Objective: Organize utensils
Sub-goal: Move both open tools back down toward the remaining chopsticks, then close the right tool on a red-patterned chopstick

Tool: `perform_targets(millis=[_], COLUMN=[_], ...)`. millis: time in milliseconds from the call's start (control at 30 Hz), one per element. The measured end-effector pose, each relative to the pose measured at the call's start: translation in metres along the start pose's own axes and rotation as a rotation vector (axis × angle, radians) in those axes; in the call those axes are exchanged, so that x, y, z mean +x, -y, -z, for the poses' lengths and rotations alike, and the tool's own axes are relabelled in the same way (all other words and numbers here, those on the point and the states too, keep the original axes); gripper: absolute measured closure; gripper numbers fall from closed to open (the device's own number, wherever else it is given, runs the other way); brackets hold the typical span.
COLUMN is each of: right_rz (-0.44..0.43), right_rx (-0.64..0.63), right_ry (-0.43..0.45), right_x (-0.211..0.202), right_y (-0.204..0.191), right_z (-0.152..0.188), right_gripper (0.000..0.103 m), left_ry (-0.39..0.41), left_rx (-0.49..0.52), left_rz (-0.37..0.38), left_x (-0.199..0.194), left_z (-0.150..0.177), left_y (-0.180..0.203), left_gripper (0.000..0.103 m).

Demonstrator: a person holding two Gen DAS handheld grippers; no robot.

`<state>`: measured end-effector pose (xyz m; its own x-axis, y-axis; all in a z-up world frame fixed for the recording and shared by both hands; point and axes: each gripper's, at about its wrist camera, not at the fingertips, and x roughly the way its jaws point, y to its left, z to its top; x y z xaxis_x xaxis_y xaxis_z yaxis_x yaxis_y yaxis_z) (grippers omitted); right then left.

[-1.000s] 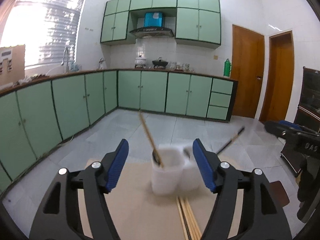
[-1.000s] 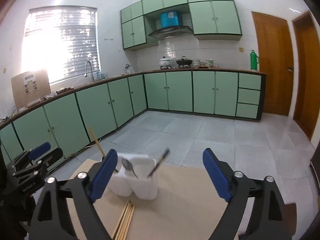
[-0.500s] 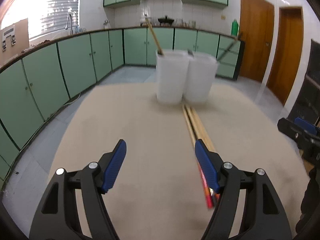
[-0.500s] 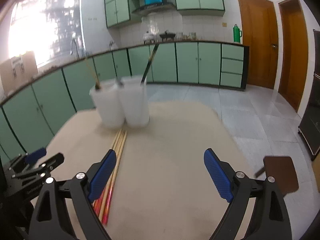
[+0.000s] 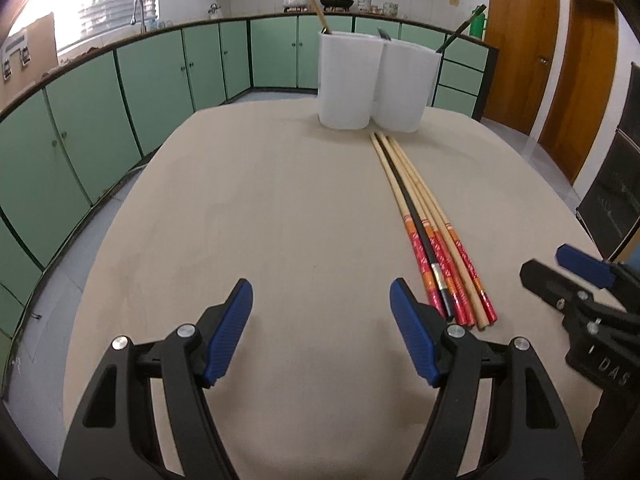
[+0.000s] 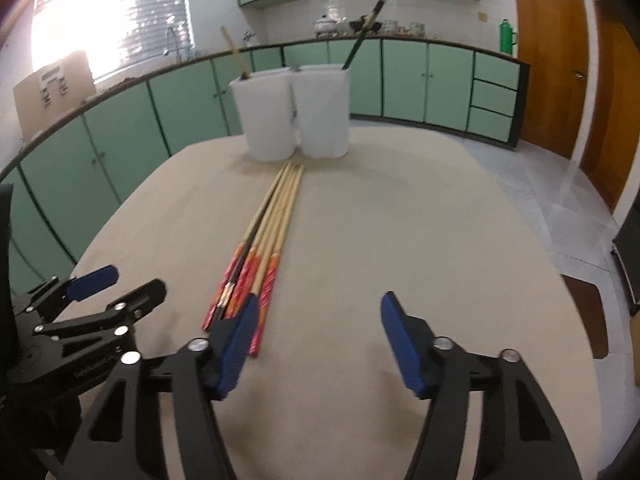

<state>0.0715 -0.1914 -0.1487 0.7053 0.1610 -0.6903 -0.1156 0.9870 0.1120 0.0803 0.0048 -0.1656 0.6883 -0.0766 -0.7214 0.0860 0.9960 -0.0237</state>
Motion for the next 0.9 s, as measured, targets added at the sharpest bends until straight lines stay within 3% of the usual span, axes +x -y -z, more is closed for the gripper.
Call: perform_targets(millis=[233,700,800,900], right_rz=[-0.035,-0.019,-0.018,-0.025], right_rx=[-0.030,-0.031,-0.052,-0.057], right_ry=[-0.071,-0.101,-0.110,-0.114], right_x=[0.009,0.013,0.016,0.019], right_y=[-0.014,-0.014,-0.018,-0.020], right_z=[0.012,0.010,0.009,0.008], right_gripper=[0.063,0.067,0.073,0.088], left_ry=[-0.030,-0.061,-0.060,-0.058], left_rx=[-0.033,-0.029,-0.021,-0.014], left_rz=[0.001,0.002,0.001,0.001], left_x=[0.005,0.011,0.010,0.010], left_z=[0.002,-0.001,-0.001,-0.001], left_y=[-0.004,-0.003,-0.002,-0.001], left_gripper=[0.033,0.033,0.033,0.033])
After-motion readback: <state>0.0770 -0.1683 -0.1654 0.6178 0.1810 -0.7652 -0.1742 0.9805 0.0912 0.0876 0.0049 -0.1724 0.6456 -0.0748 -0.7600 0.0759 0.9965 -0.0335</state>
